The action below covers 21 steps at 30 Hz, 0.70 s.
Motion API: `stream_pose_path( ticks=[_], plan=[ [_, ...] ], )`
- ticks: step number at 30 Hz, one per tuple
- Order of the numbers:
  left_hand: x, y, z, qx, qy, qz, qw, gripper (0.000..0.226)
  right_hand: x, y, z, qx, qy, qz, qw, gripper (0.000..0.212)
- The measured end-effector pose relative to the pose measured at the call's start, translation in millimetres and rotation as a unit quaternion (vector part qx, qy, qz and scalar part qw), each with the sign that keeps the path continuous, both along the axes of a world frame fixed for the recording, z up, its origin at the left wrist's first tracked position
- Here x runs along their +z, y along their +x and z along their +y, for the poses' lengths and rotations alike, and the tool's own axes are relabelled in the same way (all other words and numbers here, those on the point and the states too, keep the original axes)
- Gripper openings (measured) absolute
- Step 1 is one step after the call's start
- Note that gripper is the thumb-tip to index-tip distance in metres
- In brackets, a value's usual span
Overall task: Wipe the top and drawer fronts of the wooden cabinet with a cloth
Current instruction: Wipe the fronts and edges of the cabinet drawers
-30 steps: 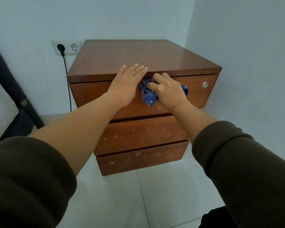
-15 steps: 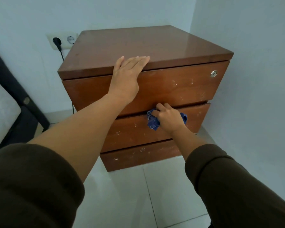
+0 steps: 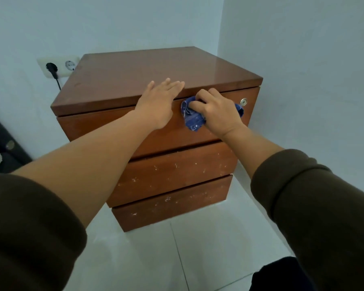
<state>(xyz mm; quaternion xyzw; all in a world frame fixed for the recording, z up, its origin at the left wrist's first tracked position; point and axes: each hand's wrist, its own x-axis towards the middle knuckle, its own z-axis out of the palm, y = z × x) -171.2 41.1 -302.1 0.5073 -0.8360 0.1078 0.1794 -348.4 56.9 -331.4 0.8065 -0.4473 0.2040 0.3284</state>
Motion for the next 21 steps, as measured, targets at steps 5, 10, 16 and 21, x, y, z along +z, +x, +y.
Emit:
stream_pose_path(
  ticks=[5, 10, 16, 21],
  plan=[
    [-13.5, -12.4, -6.3, -0.001, -0.069, 0.026, 0.997, 0.071, -31.7, -2.1, -5.7, 0.039, -0.004, -0.013, 0.999, 0.025],
    [-18.5, -12.1, -7.4, 0.009, -0.091, 0.053, 0.994, 0.066, -91.1, -2.0, -7.6, 0.028, 0.028, -0.032, 0.999, 0.031],
    [-18.1, -12.6, -9.5, 0.012, -0.087, 0.052, 0.995, 0.066, -120.5, -0.6, -8.8, 0.009, 0.092, -0.042, 0.995, 0.032],
    [-8.8, -10.5, -2.5, 0.000, -0.051, 0.035, 0.998, 0.063, -104.2, -6.7, -7.1, 0.036, 0.123, -0.078, 0.989, 0.042]
  ],
)
